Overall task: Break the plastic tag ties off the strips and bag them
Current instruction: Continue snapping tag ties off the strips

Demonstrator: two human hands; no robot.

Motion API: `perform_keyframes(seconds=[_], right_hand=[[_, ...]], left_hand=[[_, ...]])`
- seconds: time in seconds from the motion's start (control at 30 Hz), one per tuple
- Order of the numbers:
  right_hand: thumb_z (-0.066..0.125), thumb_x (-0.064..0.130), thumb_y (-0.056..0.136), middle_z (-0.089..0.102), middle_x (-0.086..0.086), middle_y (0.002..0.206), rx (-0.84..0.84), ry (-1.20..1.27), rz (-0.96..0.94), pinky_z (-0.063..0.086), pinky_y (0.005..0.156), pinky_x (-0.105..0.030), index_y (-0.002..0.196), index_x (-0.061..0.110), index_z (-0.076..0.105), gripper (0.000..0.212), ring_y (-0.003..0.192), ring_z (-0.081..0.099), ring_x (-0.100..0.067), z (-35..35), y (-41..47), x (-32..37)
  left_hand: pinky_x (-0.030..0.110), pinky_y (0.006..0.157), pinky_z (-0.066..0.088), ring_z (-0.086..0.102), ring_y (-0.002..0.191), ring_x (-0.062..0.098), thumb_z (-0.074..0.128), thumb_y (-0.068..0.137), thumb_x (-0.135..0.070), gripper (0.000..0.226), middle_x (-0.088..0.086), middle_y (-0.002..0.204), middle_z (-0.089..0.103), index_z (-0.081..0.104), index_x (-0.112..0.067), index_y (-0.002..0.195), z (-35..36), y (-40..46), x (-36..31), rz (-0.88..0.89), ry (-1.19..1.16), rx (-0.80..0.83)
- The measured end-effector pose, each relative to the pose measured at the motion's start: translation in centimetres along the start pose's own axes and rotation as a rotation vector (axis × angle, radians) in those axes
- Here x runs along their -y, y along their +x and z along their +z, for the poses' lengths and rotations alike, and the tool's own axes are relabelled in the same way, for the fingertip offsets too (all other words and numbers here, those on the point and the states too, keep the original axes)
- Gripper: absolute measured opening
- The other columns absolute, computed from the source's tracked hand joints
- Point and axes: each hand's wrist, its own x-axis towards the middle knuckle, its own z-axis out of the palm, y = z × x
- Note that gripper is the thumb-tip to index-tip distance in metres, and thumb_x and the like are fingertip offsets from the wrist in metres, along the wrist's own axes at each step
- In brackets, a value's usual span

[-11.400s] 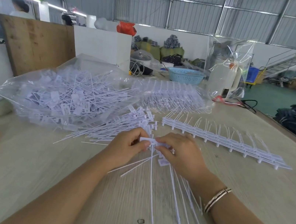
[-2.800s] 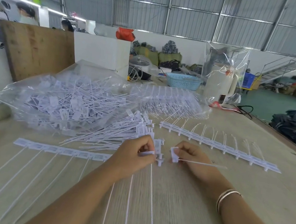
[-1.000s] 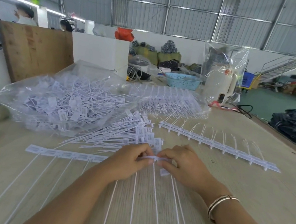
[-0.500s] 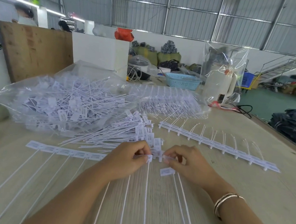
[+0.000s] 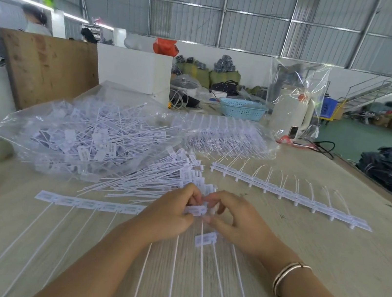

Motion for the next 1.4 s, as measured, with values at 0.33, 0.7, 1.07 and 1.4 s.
perform_keyframes(seconds=[0.33, 0.7, 1.07, 1.4], right_hand=[[0.069, 0.041, 0.076, 0.041, 0.033, 0.11, 0.318, -0.128, 0.132, 0.014, 0.091, -0.014, 0.109, 0.042, 0.043, 0.042, 0.108, 0.026, 0.02, -0.7, -0.8, -1.0], [0.065, 0.028, 0.085, 0.056, 0.015, 0.098, 0.09, -0.254, 0.081, 0.031, 0.088, -0.029, 0.097, 0.025, 0.062, 0.013, 0.093, 0.047, 0.001, -2.1, -0.6, -1.6], [0.065, 0.015, 0.079, 0.061, 0.01, 0.089, 0.117, -0.044, 0.063, 0.046, 0.072, -0.026, 0.109, 0.02, 0.056, 0.032, 0.077, 0.057, -0.008, -0.2, -0.1, 0.7], [0.071, 0.039, 0.072, 0.052, 0.015, 0.075, 0.166, -0.214, 0.143, 0.034, 0.055, -0.014, 0.099, 0.026, 0.057, 0.032, 0.062, 0.048, 0.001, -0.3, 0.1, 0.5]], left_hand=[[0.04, 0.066, 0.046, 0.053, 0.072, 0.014, 0.051, 0.08, -0.014, 0.021, -0.008, 0.079, 0.055, 0.047, -0.034, 0.086, -0.5, -0.4, 0.2, -0.02, 0.166, 0.003], [0.032, 0.074, 0.049, 0.056, 0.088, 0.007, 0.056, 0.084, -0.016, 0.021, -0.012, 0.096, 0.056, 0.049, -0.033, 0.095, -0.1, -0.3, 0.2, 0.021, 0.09, 0.027], [0.027, 0.074, 0.044, 0.053, 0.093, 0.008, 0.058, 0.084, -0.021, 0.025, -0.008, 0.101, 0.053, 0.045, -0.028, 0.105, 0.4, -0.1, -0.2, 0.043, 0.074, -0.021], [0.029, 0.063, 0.035, 0.046, 0.062, 0.009, 0.055, 0.091, -0.034, 0.021, -0.009, 0.068, 0.05, 0.053, -0.03, 0.071, -0.1, 0.3, 1.1, -0.074, 0.109, 0.121]])
